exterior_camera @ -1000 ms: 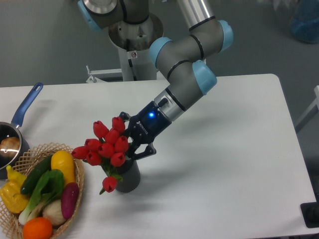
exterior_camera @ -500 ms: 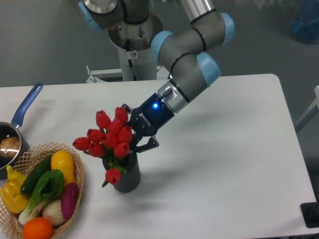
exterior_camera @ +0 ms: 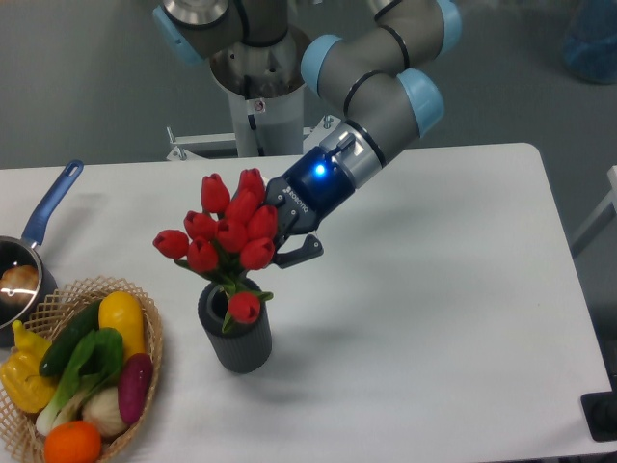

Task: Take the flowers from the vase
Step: 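Lift the gripped tulips straight up out of the grey vase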

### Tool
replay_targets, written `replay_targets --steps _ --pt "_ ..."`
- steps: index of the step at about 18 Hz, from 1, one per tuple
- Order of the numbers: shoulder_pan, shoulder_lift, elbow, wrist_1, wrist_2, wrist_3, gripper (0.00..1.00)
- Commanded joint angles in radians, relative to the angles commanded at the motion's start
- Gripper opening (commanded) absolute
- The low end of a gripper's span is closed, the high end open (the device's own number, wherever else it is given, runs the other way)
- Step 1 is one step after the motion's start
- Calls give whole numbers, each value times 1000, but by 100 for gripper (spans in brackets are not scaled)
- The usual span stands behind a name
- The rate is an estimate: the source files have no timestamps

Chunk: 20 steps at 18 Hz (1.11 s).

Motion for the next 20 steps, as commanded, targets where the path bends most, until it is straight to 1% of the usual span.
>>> replay_targets --steps 3,11,20 --pt "2 9 2 -2 -35 -15 46" --pt "43 43 2 -3 -114 -48 45" --pt "86 63 2 -5 -195 -72 45"
